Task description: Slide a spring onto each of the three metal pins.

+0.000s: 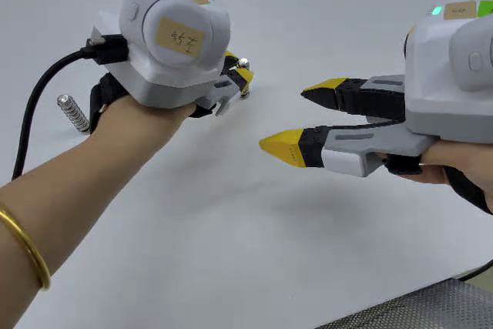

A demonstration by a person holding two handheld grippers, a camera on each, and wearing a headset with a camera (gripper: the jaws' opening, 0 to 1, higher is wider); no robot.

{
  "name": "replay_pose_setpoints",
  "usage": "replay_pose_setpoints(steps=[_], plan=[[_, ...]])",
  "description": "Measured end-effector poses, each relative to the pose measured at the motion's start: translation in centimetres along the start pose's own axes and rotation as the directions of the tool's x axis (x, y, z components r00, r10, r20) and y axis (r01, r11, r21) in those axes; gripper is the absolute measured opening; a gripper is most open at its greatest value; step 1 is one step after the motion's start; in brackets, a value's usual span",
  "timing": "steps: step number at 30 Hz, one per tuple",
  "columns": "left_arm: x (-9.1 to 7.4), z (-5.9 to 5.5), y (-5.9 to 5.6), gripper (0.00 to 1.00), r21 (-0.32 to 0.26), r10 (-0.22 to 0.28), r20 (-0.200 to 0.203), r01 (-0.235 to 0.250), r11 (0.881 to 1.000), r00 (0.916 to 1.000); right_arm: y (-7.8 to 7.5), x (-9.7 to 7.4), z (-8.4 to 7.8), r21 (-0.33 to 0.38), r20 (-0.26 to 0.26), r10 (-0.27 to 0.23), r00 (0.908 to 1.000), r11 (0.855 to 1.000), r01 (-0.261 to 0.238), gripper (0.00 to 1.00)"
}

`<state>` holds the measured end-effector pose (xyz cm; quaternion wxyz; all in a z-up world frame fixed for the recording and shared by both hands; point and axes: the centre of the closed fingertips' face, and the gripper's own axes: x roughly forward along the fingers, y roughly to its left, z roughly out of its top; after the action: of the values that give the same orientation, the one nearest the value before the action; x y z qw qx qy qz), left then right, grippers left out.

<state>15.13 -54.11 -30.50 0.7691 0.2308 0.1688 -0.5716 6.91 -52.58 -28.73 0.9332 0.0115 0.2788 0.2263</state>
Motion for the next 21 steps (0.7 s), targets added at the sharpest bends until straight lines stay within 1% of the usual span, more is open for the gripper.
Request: replay_pose_setpoints(steps=[2,7,11,16,21], plan=[[0.0,0.0,0.0,0.18,-0.010,0.001,0.002,-0.001,1.000,1.0000,0.0,0.0,0.0,0.000,-0.002,-0.001,1.0000,1.000,0.001,0.53],[-0.4,0.5,0.2,0.24,-0.032,0.011,0.022,-0.011,0.999,0.9997,-0.1,-0.1,0.1,-0.001,-0.003,-0.005,1.0000,1.000,0.005,0.54],[-1.0,1.2,0.6,0.30,-0.077,0.021,0.048,-0.017,0.997,0.9986,-0.2,-0.1,0.4,-0.009,0.000,-0.010,1.0000,1.000,0.010,0.55],[-1.9,1.3,1.0,0.35,-0.132,0.028,0.053,-0.021,0.991,0.9982,-0.3,-0.1,0.8,-0.019,-0.005,-0.014,0.9999,1.000,0.014,0.58],[-3.2,1.4,1.6,0.39,-0.166,0.048,0.054,-0.038,0.985,0.9974,-0.3,-0.2,0.9,-0.031,-0.014,-0.017,0.9998,0.999,0.017,0.60]])
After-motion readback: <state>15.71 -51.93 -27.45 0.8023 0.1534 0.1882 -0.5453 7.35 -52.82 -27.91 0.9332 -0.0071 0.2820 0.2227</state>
